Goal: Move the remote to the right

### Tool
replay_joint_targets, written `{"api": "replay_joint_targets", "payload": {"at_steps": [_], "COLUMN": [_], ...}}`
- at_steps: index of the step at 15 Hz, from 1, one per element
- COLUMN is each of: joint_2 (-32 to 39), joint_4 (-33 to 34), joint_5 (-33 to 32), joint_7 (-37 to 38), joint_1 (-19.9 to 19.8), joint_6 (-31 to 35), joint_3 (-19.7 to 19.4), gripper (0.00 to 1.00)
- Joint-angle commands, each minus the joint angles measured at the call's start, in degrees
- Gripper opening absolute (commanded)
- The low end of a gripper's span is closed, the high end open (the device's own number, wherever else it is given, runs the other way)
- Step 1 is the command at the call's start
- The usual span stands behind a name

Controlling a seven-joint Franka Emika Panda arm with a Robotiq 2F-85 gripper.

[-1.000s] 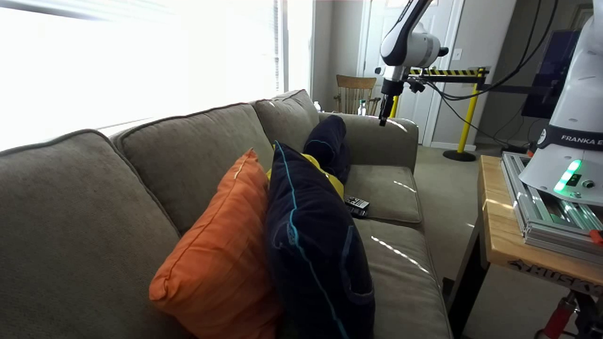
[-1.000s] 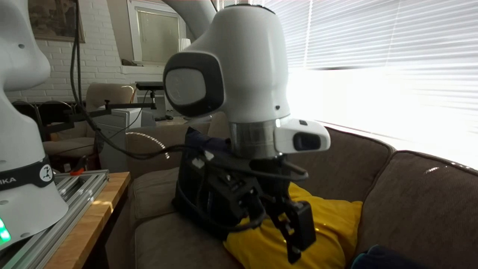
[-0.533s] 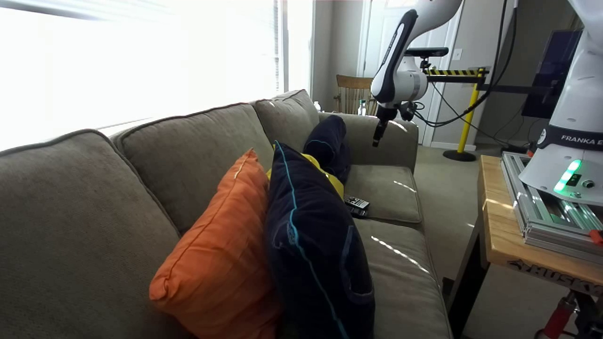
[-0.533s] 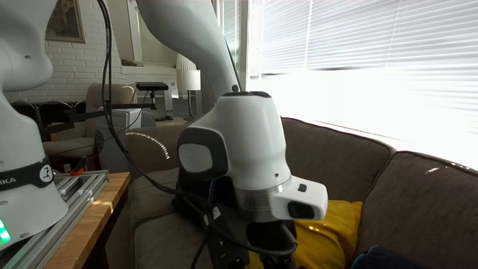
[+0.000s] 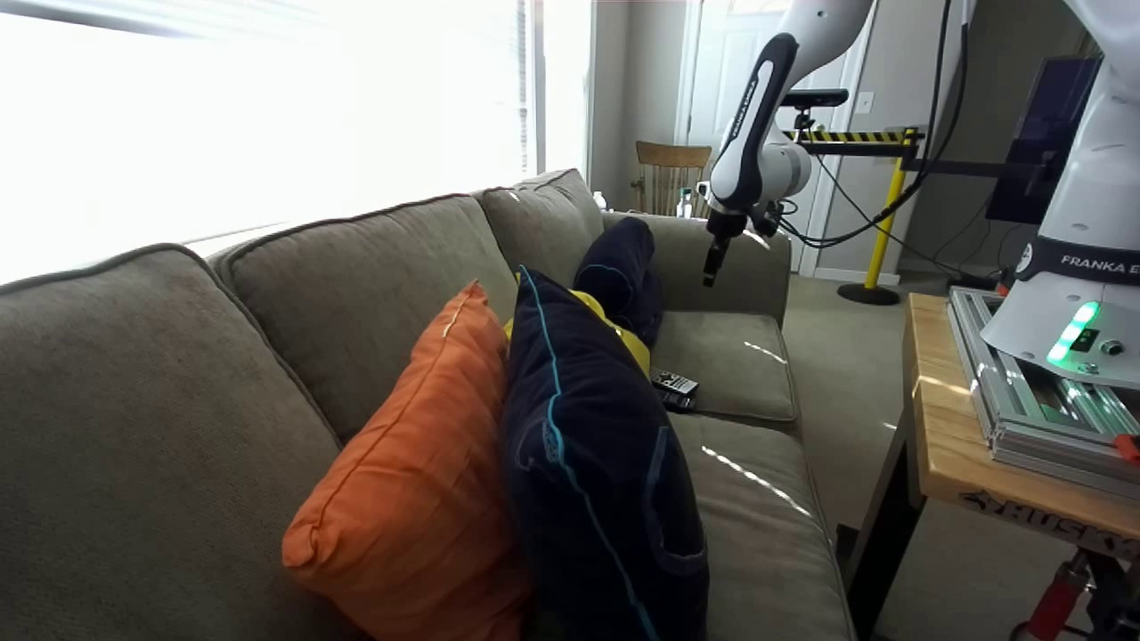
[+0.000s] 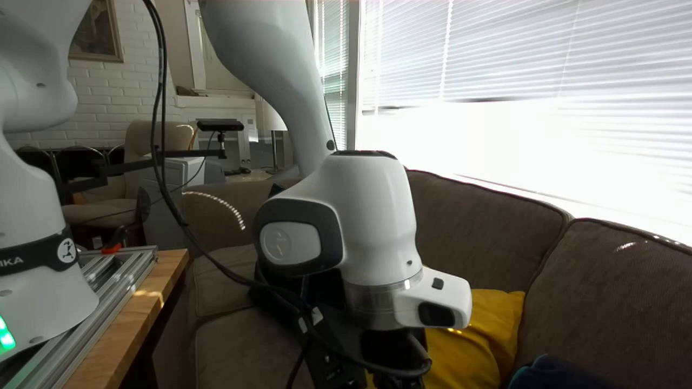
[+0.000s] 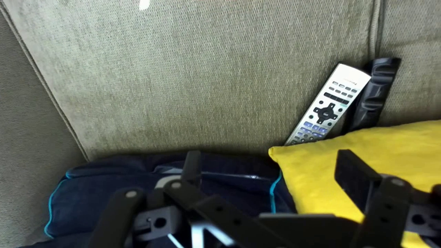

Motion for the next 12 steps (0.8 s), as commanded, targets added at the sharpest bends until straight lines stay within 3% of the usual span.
{"api": "replay_joint_targets", "payload": {"at_steps": [1, 5, 12], "joint_2": [3.2, 8.1, 15.6], "joint_4": [2.5, 6.0, 11.5], "joint_5": [-11.1, -17.5, -16.1], "joint_7": [5.6, 7.7, 17.3], "joint_1": [-3.2, -7.8, -10.8], "joint_6": [-3.1, -3.5, -4.2], "joint_3": [1.4, 4.6, 8.4], "gripper": [1.0, 1.0, 1.0]}}
